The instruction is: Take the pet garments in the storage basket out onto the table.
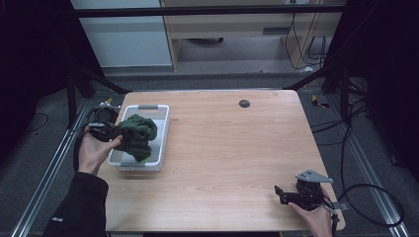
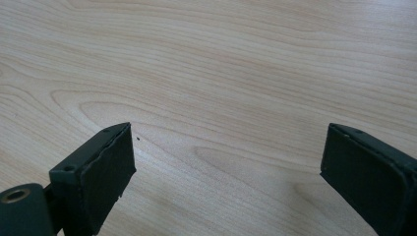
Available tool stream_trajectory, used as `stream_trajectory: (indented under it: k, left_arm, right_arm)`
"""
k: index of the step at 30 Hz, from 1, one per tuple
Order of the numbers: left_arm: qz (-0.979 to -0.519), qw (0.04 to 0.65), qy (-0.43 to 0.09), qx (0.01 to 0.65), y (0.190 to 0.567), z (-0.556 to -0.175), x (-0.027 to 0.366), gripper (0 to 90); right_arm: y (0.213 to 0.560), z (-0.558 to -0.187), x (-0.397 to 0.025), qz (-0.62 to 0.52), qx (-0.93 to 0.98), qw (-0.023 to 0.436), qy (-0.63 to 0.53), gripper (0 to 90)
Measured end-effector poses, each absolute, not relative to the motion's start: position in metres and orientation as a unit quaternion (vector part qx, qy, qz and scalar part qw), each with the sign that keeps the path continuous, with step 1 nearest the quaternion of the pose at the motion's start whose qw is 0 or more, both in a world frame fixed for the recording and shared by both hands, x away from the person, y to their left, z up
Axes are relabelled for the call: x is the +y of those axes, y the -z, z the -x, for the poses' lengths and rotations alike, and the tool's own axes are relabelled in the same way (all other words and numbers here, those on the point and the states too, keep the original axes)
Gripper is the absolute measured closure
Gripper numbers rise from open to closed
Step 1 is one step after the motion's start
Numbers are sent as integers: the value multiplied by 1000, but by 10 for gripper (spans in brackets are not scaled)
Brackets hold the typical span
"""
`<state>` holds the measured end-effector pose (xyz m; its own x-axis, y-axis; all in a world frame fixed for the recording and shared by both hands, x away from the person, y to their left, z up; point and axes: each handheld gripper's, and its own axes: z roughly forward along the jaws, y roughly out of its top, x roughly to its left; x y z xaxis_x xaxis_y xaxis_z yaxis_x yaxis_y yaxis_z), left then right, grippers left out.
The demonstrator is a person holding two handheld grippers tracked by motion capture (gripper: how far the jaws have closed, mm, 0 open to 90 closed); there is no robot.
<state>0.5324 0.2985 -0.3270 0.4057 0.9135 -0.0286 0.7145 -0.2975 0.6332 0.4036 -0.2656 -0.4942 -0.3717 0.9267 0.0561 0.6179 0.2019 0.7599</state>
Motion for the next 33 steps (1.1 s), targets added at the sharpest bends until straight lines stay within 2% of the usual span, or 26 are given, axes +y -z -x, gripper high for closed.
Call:
stream_trajectory:
  k: [17,33]
  left_arm:
    - [-797,297,-182,494,300,-525,289,772]
    - [-823,296,-166,456,287,-512,269,772]
  right_arm:
    - [495,-404,-266,-515,747,216,-361,60]
    - [493,-403,-265,-513,745,217,-367,58]
